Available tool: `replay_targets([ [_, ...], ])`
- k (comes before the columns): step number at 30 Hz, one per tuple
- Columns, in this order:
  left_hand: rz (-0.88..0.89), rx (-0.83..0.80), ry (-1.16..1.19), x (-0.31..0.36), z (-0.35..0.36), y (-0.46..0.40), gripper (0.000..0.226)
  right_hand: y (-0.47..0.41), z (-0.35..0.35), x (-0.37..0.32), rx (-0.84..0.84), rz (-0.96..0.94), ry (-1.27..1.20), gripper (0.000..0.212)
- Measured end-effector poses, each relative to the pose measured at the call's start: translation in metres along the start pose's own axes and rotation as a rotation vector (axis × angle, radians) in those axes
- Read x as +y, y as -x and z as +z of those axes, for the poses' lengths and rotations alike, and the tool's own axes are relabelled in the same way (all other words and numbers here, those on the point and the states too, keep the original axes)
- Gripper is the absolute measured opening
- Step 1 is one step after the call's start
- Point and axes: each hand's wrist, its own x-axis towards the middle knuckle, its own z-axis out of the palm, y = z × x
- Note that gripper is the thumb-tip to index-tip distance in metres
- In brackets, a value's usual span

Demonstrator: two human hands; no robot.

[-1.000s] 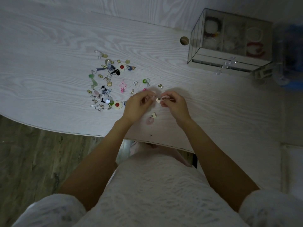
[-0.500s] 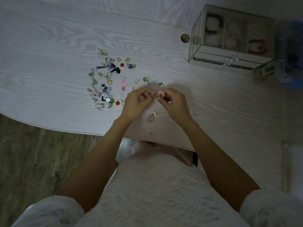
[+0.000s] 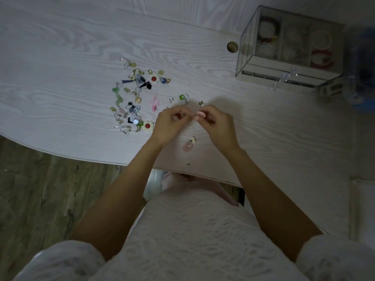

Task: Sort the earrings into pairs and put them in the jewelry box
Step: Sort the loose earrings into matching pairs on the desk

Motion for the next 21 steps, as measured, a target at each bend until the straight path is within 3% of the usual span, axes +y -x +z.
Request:
replay_targets([
  [6,-0.121,0.203,0.151,0.001,0.013,-0.001,0.017,0.004,0.005,-0.004,-0.035,-0.186,0.22,0.009],
  [10,0.101,0.382,-0.318,-0.016,0.002,-0.002,0.011,0.009,0.005,0.011,-0.026,-0.038,0.278,0.013],
  [12,0.141,0.364,-0.448,-0.026,-0.005,-0.001,0.012,0.012,0.002,0.021,-0.042,0.036,0.344,0.013],
  [15,0.158,0.341,-0.516,-0.032,-0.01,0.005,0.038,0.013,-0.001,0.027,-0.067,0.071,0.442,0.014],
  [17,0.224,0.322,-0.561,-0.028,-0.008,0.016,0.044,0.015,0.0,0.028,-0.094,0.056,0.537,0.015],
  [21,0.181,0.108,-0.614,-0.018,0.01,0.046,0.047,0.018,0.002,0.026,-0.104,0.085,0.586,0.02],
])
